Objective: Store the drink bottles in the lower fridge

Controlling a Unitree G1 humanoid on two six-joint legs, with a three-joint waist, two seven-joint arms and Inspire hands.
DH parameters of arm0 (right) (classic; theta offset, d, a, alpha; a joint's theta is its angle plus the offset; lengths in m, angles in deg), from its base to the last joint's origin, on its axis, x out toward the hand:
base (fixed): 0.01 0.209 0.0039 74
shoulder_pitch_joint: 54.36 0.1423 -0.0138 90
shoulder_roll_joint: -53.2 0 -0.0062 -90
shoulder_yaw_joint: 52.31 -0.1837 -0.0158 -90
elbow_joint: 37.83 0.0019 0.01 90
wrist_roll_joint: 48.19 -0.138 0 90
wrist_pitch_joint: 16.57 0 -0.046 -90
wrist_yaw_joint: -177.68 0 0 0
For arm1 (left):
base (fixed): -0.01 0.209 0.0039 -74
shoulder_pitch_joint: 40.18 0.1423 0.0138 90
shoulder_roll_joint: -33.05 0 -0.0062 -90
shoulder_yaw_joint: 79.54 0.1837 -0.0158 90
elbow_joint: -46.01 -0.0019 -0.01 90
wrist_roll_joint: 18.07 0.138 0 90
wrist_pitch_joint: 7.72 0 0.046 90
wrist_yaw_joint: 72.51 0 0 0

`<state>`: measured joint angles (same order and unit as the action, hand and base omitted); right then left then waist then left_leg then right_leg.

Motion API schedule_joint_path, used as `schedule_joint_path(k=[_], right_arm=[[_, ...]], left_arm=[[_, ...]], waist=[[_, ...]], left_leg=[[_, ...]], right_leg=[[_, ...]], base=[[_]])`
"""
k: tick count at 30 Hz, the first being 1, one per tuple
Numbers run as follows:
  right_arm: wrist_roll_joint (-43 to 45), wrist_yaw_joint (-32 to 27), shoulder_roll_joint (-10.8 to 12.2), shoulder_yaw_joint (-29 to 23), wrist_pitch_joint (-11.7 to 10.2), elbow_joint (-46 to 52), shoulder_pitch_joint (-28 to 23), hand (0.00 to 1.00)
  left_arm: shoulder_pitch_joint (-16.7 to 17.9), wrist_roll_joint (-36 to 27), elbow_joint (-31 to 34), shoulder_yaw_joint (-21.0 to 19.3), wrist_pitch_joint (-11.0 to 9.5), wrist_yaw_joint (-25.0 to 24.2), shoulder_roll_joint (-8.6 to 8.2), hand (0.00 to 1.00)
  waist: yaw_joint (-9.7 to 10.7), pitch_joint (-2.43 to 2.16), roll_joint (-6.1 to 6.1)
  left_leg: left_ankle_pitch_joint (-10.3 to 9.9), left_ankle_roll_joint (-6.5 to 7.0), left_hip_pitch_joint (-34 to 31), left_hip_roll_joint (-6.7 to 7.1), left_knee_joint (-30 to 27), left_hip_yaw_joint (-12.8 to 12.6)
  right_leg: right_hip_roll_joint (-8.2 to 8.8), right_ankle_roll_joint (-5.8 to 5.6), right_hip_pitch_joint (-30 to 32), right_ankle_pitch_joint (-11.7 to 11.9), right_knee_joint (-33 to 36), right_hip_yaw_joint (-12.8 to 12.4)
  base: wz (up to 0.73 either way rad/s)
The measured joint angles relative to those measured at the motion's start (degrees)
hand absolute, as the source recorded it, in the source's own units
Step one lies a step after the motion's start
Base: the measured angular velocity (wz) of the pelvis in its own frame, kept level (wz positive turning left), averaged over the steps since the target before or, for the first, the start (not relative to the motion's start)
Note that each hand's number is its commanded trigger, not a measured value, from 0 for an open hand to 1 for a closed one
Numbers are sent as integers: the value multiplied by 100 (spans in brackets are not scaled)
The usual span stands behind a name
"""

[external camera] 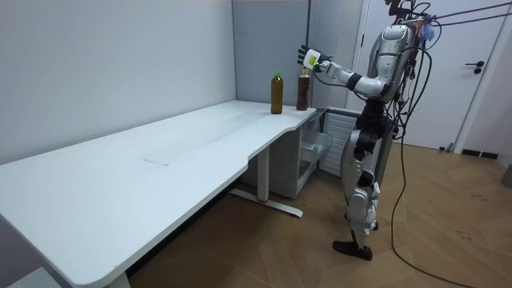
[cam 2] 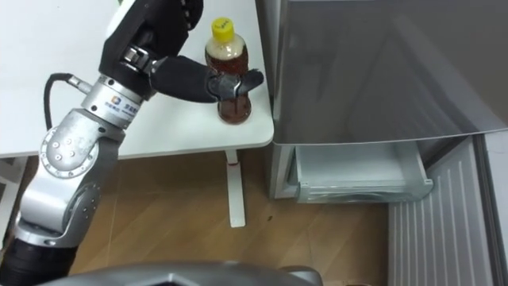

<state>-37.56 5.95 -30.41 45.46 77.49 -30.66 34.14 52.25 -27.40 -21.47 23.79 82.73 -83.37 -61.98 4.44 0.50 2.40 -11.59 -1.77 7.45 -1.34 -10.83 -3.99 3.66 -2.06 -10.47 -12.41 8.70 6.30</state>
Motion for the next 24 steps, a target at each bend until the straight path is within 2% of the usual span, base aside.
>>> schedule_joint_path(k=[3, 8, 24], right_arm=[[61, 5, 3, -1, 75, 36, -2, 0], [100, 70, 14, -1, 100, 73, -32, 0], [96, 66, 24, -8, 245, 145, -122, 0]], left_arm=[[25, 2, -24, 0, 11, 0, 0, 0], [29, 2, -426, -1, 62, -19, -14, 0], [30, -14, -708, -20, 164, -114, -122, 0]], waist=[[-3, -2, 9], [-3, -6, 24], [-2, -19, 7]], left_leg=[[0, 0, -15, 0, 0, -12], [0, 0, -13, 0, -1, -13], [0, 0, -20, -1, -6, -19]], right_leg=[[1, 0, 36, 1, 10, -21], [0, 2, 38, 1, 36, -23], [0, 1, 41, 1, 28, -35]], base=[[-3], [0], [0]])
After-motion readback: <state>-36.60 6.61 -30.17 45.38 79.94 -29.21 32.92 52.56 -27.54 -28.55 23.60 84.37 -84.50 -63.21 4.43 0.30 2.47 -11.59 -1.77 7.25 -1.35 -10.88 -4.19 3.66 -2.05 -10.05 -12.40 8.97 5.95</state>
